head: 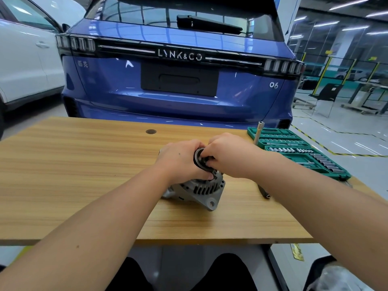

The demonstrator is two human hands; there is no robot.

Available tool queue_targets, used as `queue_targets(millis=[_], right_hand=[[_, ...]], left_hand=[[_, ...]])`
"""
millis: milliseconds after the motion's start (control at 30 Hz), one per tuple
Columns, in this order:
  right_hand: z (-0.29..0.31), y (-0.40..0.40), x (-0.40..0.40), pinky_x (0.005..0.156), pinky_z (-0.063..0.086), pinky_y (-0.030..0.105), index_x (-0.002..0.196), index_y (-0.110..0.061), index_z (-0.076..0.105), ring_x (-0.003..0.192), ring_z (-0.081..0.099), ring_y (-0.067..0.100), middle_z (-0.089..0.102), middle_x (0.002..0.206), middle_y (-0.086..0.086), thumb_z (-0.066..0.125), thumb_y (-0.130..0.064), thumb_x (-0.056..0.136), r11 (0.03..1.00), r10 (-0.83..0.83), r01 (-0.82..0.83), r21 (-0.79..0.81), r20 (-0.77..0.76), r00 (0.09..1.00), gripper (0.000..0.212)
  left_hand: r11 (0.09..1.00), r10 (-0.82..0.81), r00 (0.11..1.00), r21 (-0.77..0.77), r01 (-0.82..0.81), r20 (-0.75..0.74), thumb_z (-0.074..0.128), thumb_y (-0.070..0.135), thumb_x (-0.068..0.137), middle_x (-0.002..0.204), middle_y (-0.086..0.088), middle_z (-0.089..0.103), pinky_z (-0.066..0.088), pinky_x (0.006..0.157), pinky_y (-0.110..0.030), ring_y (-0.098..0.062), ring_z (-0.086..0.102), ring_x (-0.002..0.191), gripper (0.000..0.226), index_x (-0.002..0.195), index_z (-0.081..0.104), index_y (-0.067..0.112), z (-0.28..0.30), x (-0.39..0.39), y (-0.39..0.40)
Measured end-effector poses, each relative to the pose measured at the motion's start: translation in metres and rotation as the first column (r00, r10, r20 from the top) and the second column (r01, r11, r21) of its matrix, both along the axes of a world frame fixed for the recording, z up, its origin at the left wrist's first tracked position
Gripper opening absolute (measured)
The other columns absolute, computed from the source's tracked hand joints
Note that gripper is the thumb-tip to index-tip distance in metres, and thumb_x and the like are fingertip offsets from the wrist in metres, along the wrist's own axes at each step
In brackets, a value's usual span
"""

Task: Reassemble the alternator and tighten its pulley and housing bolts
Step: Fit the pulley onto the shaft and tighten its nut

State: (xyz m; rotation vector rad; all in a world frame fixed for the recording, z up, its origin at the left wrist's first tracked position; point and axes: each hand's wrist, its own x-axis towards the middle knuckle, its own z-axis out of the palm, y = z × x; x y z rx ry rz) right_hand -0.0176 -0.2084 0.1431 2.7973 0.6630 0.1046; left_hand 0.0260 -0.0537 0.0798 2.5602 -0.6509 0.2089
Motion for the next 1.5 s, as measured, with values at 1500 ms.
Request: queue_targets(millis=[1500], right_hand=[[-0.006,0.003,0.001,0.069,0.058,0.04,0.102,-0.025,0.07,0.078,0.06,0.02,0.06,0.081,-0.003,0.05,-0.041,0.101,0.979,-0.136,0.129,0.157,0.032,0.99,0.026]], left_hand=[[1.0,0.017,1.0,-0.006,-0.017,-0.008,0.082,0.065,0.067,0.105,0.018,0.068,0.05,0.096,-0.046,-0.013,0.062,0.1,0.061,0.118,0.057,0.04,0.001,-0.003,0.0]])
